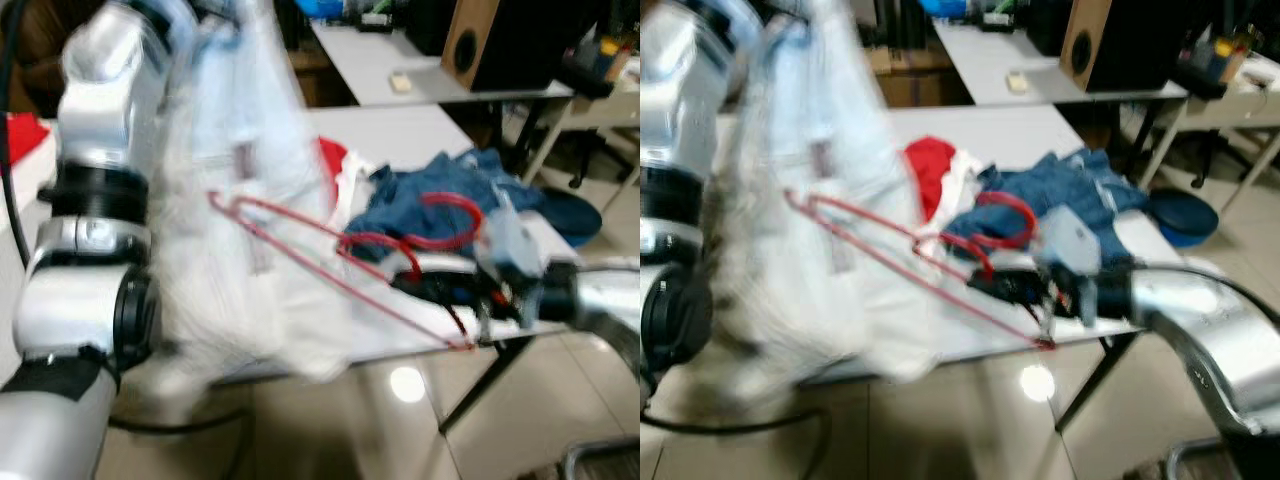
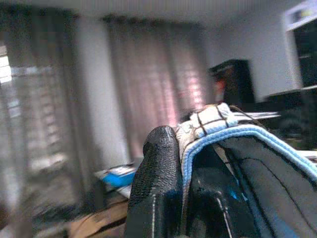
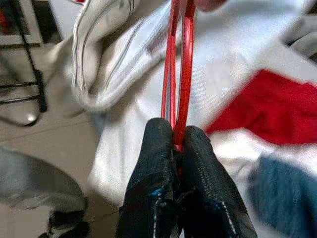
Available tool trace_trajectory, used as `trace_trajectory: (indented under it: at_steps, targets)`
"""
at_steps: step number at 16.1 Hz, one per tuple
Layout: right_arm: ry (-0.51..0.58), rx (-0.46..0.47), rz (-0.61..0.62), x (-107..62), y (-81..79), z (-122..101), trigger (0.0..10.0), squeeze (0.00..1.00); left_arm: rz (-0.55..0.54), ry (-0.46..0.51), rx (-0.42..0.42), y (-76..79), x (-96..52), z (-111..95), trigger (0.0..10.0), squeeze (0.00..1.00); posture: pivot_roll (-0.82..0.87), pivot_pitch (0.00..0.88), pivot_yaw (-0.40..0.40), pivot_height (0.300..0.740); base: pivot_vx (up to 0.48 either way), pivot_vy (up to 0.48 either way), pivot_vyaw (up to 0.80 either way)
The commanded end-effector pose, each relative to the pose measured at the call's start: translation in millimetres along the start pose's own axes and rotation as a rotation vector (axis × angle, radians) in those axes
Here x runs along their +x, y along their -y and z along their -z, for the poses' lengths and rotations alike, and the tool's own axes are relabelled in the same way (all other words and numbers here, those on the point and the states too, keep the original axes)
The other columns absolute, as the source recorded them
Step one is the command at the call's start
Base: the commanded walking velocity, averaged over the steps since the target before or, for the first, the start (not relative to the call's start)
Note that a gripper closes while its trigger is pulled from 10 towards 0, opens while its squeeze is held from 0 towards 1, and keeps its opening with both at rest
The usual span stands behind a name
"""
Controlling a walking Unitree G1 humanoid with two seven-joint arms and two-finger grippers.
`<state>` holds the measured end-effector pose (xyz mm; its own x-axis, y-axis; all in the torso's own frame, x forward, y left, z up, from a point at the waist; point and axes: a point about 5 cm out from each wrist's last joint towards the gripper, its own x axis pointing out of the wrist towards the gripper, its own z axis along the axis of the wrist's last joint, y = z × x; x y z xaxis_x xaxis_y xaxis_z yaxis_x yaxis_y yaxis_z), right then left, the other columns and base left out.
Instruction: Hang hanger
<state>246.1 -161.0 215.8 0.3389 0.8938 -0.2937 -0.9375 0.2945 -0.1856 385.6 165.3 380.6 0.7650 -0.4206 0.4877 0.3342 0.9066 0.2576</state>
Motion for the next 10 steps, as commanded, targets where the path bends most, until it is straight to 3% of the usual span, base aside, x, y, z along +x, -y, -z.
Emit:
trace_trajectory:
  at_steps: [1, 2, 3, 6, 8, 9, 10]
  targets:
    - [-0.006, -0.007, -0.008, 9.5, 0.3, 2, 10.0, 0.0, 0.053, 0.019, -0.003, 2.0, -0.4, -7, 10.0, 0.0, -0.1, 0.0, 0.004, 0.74, 0.0, 0.0, 0.0]
    - [-0.019, -0.021, 0.009, 25.2, 9.6, 1, 10.0, 0.0, 0.154, 0.019, -0.006, 13.3, -3.5, -4, 10.0, 0.0, -0.1, 0.0, 0.013, 0.74, 0.0, 0.0, 0.0]
    - [-0.028, -0.027, 0.012, 31.4, 15.0, 2, 10.0, 0.0, 0.177, 0.014, -0.011, 15.2, -6.2, -3, 10.0, 0.0, -0.1, 0.0, 0.012, 0.74, 0.0, 0.0, 0.0]
    - [-0.128, -0.104, 0.118, 51.1, 51.8, 1, 10.0, 0.0, 0.14, 0.032, 0.033, 5.9, -10.4, -5, 10.0, 0.0, -0.09, 0.0, 0.0, 0.74, 0.0, 0.0, 0.0]
    - [-0.156, -0.175, 0.239, 58.0, 81.5, -10, 10.0, 0.0, 0.089, 0.124, 0.043, -2.3, -9.6, -22, 10.0, 0.0, -0.09, 0.0, -0.015, 0.74, 0.0, 0.0, 0.0]
    - [-0.14, -0.292, 0.413, 60.5, 115.3, -38, 10.0, 0.0, 0.005, 0.318, 0.04, -16.1, -9.6, -59, 10.0, 0.0, -0.08, 0.0, -0.024, 0.74, 0.0, 0.0, 0.0]
    - [-0.132, -0.33, 0.451, 60.0, 121.3, -46, 10.0, 0.0, -0.018, 0.363, 0.04, -19.7, -10.1, -68, 10.0, 0.0, -0.08, 0.0, -0.024, 0.74, 0.0, 0.0, 0.0]
